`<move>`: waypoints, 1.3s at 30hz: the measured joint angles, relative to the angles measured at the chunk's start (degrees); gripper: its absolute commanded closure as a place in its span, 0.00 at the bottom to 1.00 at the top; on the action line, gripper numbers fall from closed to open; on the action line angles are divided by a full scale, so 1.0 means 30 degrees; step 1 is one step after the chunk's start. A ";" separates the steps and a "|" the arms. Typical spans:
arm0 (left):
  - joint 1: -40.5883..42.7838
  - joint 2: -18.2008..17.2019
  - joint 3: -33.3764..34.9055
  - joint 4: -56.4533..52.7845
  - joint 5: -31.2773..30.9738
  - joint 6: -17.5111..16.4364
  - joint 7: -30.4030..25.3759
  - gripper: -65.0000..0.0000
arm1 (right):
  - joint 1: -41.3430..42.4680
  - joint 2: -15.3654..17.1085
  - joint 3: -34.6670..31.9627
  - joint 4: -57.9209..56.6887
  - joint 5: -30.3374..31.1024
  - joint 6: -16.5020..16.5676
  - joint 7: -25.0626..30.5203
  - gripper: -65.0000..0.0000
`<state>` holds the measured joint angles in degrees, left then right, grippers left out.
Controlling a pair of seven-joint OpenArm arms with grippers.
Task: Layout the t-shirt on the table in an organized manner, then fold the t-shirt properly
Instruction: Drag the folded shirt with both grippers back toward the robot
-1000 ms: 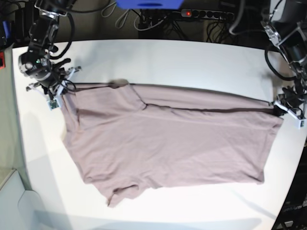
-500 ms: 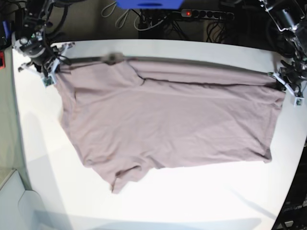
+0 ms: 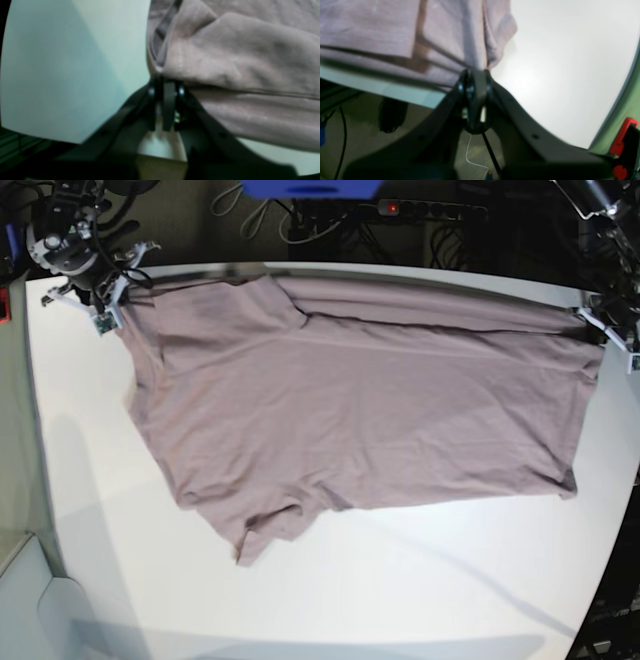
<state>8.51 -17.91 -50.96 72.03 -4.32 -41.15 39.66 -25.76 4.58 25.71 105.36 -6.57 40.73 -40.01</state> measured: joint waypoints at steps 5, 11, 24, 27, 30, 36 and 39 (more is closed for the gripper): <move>0.0182 0.0160 -0.0051 0.0058 0.0000 0.0175 -0.0357 0.78 | 0.0000 -0.0007 0.0000 -0.0015 0.0000 0.0000 0.0000 1.00; 0.0386 0.0153 -0.0131 0.0124 -0.0007 0.0321 -0.0372 0.55 | 0.0000 0.0015 0.0095 -0.0015 -0.0248 -0.0007 -0.0233 0.76; 0.0379 0.0160 -0.0219 0.0284 -0.0007 0.0335 -0.0226 0.55 | -0.0911 0.0117 0.0175 0.1530 -0.0510 -0.0022 -0.0284 0.58; 0.0372 0.0160 -0.0219 0.0284 -0.0007 0.0335 -0.0226 0.55 | -0.0889 0.0117 0.0175 0.1530 -0.0510 -0.0022 -0.0291 0.58; 0.0313 0.0262 -0.0656 0.0277 -0.0015 0.0270 -0.0160 0.55 | -0.0772 0.0102 0.0758 0.1530 -0.0350 -0.0015 -0.0270 0.57; -0.0051 0.0350 -0.2907 0.0146 0.0605 0.0291 0.0656 0.36 | 0.0801 0.0109 0.2856 0.1639 -0.0430 -0.0073 -0.0437 0.56; -0.0153 0.0321 -0.2987 0.0146 0.0670 0.0342 0.0736 0.27 | 0.1916 0.0109 0.3585 0.1676 -0.0546 -0.0146 -0.0466 0.56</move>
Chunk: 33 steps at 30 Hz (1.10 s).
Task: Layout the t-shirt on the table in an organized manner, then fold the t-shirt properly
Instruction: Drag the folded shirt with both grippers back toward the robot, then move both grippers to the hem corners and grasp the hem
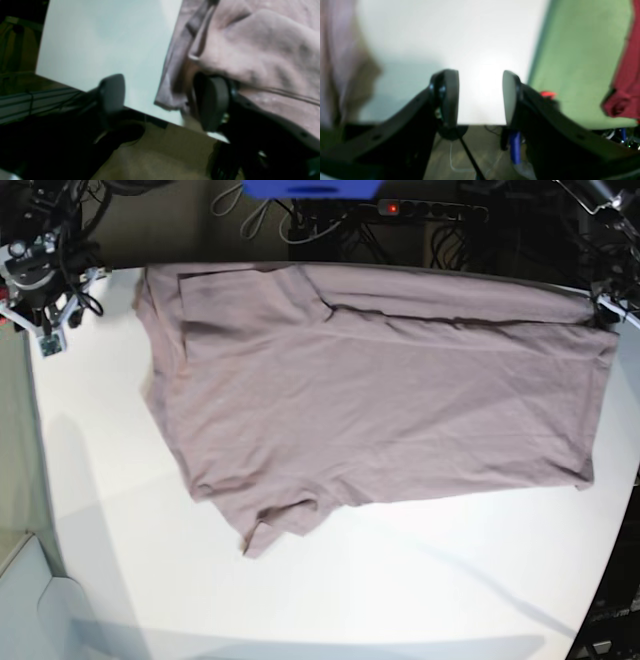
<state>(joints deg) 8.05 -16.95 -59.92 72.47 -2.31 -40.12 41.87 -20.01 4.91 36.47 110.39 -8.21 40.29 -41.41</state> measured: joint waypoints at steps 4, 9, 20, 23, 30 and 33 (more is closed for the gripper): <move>-0.0080 0.0080 0.0007 0.0299 0.0015 -0.0007 0.0160 0.20 | 0.1537 0.0000 0.0029 -0.0007 -0.0007 0.0007 -0.0197 0.56; -0.0087 0.0481 0.0087 0.1013 -0.1333 -0.0007 0.0335 0.20 | 0.3847 -0.0051 -0.1348 -0.0117 -0.0117 -0.0022 -0.0685 0.56; -0.1166 0.0525 0.0029 0.1508 -0.2331 0.0000 0.2484 0.20 | 1.1752 -0.0503 -0.6062 -0.6105 -0.0022 -0.0022 -0.3847 0.48; -0.0962 0.0525 -0.0015 0.1508 -0.2237 0.0000 0.2659 0.20 | 1.3311 -0.0561 -0.6040 -0.9697 -0.0117 -0.0007 -0.3089 0.47; -0.1056 0.0517 -0.1421 0.1508 -0.2164 0.0000 0.2441 0.20 | 1.4965 -0.0561 -0.6040 -1.5730 -0.0160 -0.0007 0.1056 0.47; -0.1056 0.0408 -0.1639 0.1501 -0.2106 0.0000 0.2499 0.20 | 1.5293 -0.0481 -0.5967 -1.7427 -0.0226 -0.0015 0.2317 0.47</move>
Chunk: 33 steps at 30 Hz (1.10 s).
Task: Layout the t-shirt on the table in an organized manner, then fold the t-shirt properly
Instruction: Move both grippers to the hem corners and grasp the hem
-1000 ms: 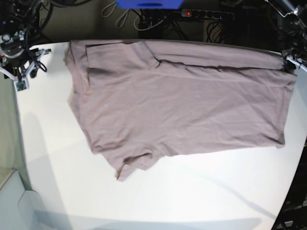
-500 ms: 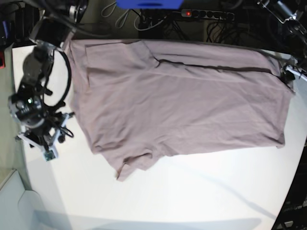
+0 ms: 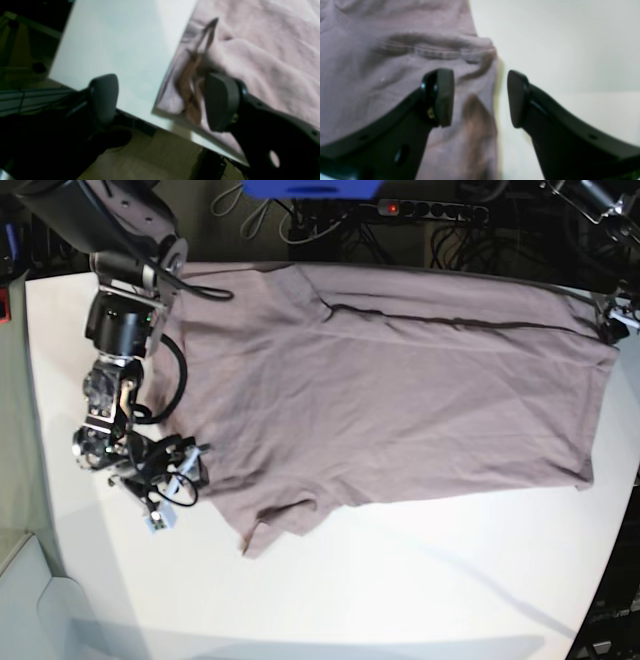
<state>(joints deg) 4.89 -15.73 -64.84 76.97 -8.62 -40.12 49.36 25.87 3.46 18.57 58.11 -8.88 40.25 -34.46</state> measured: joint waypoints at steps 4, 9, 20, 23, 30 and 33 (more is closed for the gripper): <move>-0.0634 0.0000 0.0029 -0.0015 -0.0160 0.0000 -0.0175 0.20 | 0.0095 0.0168 -0.0022 -0.1239 0.0058 0.0007 0.1741 0.47; -0.0525 -0.0189 -0.0007 -0.0036 0.0073 0.0000 0.0044 0.20 | 0.0051 0.0510 -0.0015 -0.2688 0.0073 -0.0007 0.2900 0.56; -0.2681 -0.1020 -0.0095 -0.0197 0.0131 0.0000 0.0080 0.20 | 0.0095 0.0882 -0.0036 -0.3643 0.0270 -0.0007 0.3934 1.00; -0.3643 -0.1275 -0.0022 -0.0248 0.0007 0.0007 -0.0073 0.20 | 0.0095 0.1064 -0.0102 -0.3657 0.0342 0.0007 0.3934 1.00; -0.6222 -0.2368 0.0117 -0.2565 0.0080 0.0073 -0.1319 0.20 | -0.0109 0.1362 -0.0073 -0.3548 0.0408 -0.0015 0.4007 1.00; -0.7220 -0.2601 0.1617 -0.4874 0.0211 0.0168 -0.2324 0.20 | -0.0576 0.1370 -0.0073 -0.3140 0.0488 -0.0007 0.4175 1.00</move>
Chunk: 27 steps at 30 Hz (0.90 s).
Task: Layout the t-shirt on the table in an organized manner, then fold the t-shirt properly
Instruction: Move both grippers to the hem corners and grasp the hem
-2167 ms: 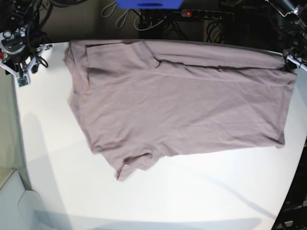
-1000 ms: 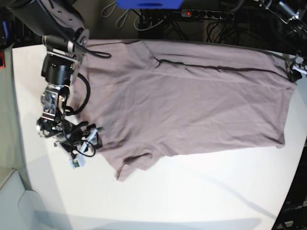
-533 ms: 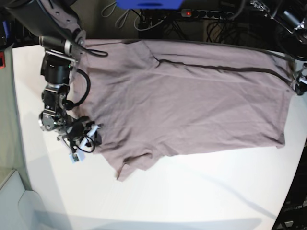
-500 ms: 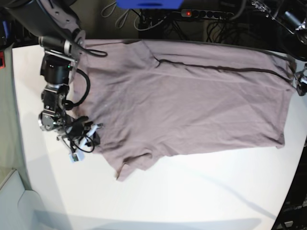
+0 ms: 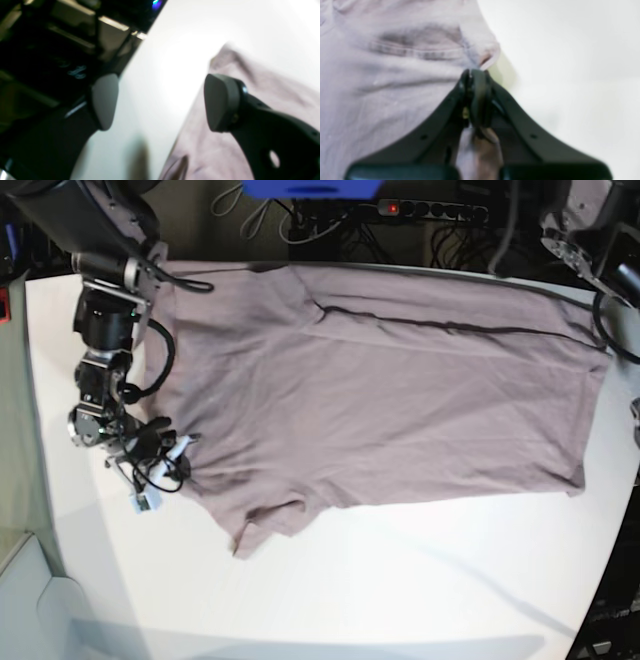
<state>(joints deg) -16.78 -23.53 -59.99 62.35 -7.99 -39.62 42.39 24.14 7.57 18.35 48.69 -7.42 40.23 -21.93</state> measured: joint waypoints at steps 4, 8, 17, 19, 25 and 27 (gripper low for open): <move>-0.1246 -0.0372 0.2958 -0.2841 -0.0117 -0.0051 -0.1756 0.20 | -0.0342 0.0000 0.0000 0.0197 0.0219 0.0000 0.0342 1.00; -0.2171 -0.0452 0.5457 -0.5646 -0.0087 -0.0066 -0.4488 0.20 | -0.0495 0.0029 0.0000 0.0262 0.0299 0.0000 0.0350 1.00; -0.4211 -0.1253 1.0025 -1.2451 -0.0197 0.3759 -0.9930 0.20 | -0.0867 0.0240 0.0007 0.0328 0.0634 0.0015 0.0736 1.00; -0.4211 -0.1253 1.0652 -1.2932 -0.0204 0.4306 -1.0550 0.20 | -0.0867 0.0248 0.0007 0.0328 0.0627 0.0015 0.0627 1.00; -0.4371 -0.1246 1.2910 -1.3449 -0.0248 0.5326 -1.1227 0.20 | -0.1158 0.0277 0.0036 0.0364 0.0787 0.0022 0.1042 1.00; -0.4422 -0.1137 1.3260 -1.3610 -0.0284 0.5843 -1.1227 0.20 | -0.1180 0.0277 0.0036 0.0372 0.0787 0.0022 0.1042 1.00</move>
<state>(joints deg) -30.04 -26.94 -20.21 21.52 -8.84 -22.09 8.71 20.60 8.40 18.46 49.80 -5.06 40.29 -18.81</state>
